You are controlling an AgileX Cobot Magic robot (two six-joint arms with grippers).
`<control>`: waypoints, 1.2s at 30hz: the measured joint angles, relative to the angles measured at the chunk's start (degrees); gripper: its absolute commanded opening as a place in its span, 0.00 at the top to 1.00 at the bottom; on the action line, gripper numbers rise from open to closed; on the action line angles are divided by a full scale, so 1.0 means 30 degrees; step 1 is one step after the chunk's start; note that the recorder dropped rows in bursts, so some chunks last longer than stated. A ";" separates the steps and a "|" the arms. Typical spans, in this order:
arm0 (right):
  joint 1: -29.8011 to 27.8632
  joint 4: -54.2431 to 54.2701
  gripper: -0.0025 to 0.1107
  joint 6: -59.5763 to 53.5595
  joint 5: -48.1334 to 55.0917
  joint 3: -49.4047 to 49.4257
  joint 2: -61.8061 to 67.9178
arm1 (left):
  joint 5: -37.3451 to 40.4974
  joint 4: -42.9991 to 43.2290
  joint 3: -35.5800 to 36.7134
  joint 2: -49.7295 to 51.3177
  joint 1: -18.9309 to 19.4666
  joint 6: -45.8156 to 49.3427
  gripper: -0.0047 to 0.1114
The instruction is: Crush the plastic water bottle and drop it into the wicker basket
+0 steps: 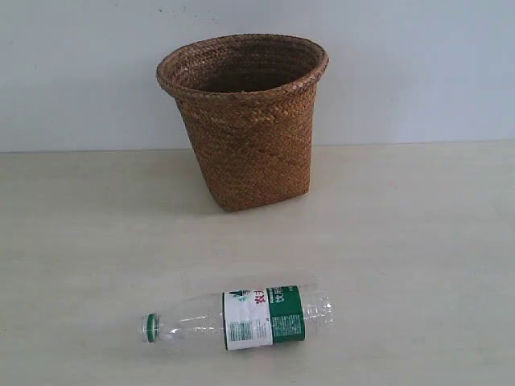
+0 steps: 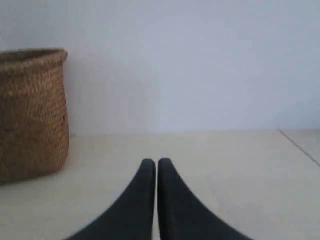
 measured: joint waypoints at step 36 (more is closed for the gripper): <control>0.0000 0.0456 0.98 -0.1231 -0.0146 -1.2866 1.4430 | -0.5307 0.3451 -1.0437 1.5722 0.0000 -0.5241 0.92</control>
